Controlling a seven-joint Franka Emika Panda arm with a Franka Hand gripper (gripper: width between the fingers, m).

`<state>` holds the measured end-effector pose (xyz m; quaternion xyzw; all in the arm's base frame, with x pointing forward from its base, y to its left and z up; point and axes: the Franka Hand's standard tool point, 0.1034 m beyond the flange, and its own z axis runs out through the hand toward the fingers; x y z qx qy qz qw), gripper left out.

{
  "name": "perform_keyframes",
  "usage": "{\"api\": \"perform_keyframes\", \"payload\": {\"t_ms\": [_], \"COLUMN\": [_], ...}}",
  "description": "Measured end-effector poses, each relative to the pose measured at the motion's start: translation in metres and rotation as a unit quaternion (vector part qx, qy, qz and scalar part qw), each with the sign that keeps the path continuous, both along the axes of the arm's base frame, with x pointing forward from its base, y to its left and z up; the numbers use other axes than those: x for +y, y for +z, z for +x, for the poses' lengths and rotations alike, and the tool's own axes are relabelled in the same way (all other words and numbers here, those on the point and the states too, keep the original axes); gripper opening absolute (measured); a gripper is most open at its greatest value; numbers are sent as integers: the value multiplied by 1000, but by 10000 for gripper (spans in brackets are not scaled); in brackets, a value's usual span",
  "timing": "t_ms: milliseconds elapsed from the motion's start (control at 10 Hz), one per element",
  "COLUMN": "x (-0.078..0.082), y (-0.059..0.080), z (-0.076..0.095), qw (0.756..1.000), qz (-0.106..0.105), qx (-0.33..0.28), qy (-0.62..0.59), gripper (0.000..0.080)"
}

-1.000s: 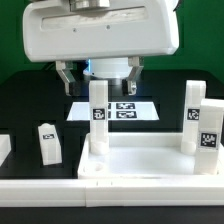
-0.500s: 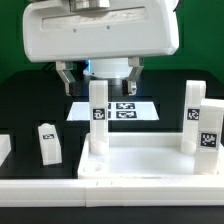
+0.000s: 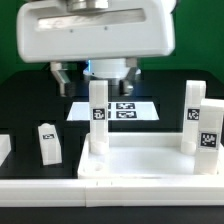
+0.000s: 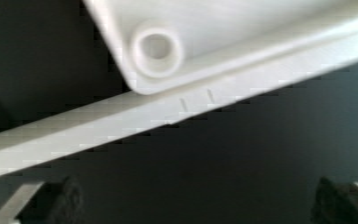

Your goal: Assemble desk

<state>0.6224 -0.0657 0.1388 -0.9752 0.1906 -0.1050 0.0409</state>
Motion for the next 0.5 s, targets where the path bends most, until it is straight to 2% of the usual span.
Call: {"api": "perform_keyframes", "payload": {"t_ms": [200,500], "x": [-25,-23], "y": [-3,-3], "z": [-7,-6], "qw": [1000,1000], "qz": [2,-2], "qx": [8,8], "qy": [-5,-1], "gripper": [649,649]}}
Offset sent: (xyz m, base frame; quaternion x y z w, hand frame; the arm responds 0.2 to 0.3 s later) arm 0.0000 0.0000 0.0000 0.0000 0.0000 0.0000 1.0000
